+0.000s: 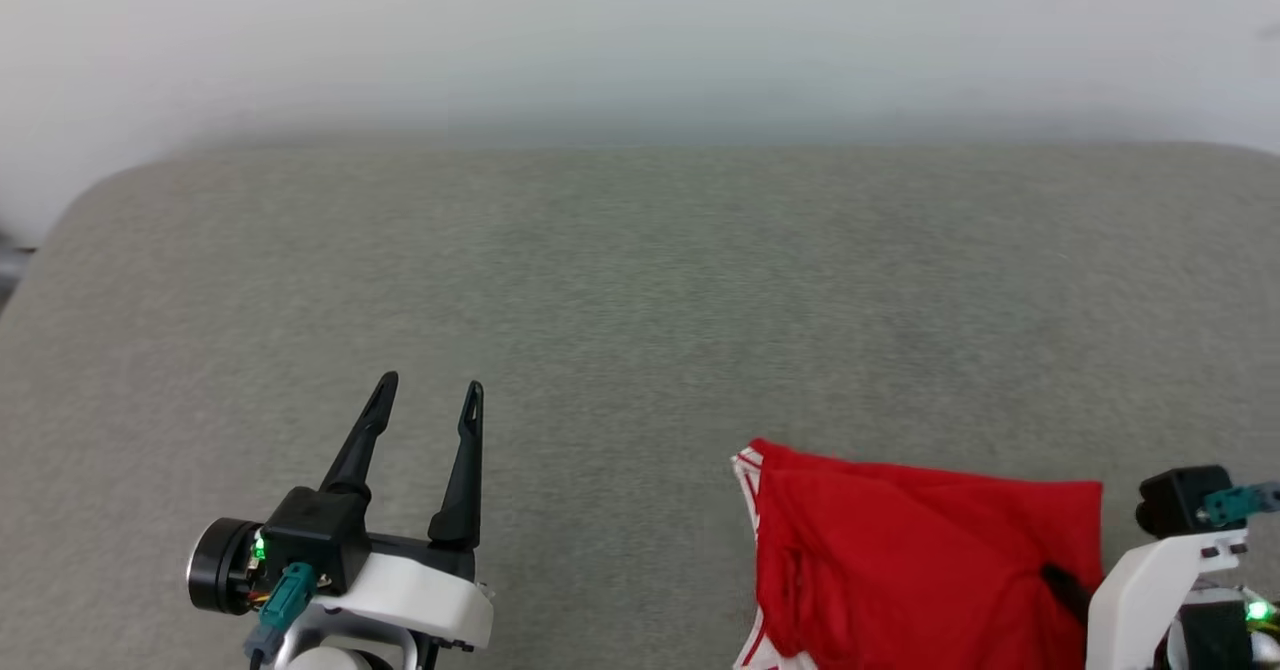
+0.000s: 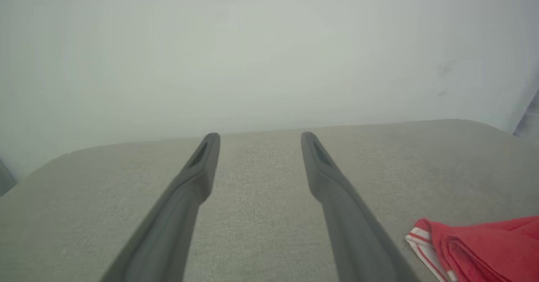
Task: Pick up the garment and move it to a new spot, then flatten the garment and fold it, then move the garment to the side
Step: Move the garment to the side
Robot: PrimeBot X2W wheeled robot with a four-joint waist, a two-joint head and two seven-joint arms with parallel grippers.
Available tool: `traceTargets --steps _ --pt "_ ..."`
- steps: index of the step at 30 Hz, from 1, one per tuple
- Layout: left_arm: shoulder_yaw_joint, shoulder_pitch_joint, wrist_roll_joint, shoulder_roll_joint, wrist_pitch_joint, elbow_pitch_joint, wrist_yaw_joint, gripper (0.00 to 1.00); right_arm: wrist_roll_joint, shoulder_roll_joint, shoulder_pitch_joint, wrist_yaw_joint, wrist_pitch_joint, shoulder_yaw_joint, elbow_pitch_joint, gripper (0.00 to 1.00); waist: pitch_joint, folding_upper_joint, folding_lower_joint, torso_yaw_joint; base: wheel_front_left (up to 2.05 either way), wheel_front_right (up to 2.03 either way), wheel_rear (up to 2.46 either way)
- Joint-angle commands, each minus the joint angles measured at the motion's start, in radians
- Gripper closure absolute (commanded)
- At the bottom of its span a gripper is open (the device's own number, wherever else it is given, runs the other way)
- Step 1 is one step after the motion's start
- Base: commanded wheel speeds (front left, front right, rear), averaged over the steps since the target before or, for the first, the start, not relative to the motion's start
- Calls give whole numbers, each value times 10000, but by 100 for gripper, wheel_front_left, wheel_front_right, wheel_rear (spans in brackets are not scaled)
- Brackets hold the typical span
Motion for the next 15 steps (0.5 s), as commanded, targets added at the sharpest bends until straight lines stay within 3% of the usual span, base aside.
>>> traceTargets --steps 1,9,15 --pt "4 -45 89 60 -19 -59 -9 0 -152 -132 -226 -6 20 -64 -28 100 95 -1 0 -809 0 0 0" --pt "-21 -652 325 210 24 -488 -50 0 -521 -733 -1669 -11 -594 -96 555 100 1191 -1 0 -2556 0 0 0" --pt "-267 -1804 713 360 318 -896 -344 0 -1288 -1206 -3341 -11 -1673 -727 1684 100 2757 -1 0 -3110 0 0 0"
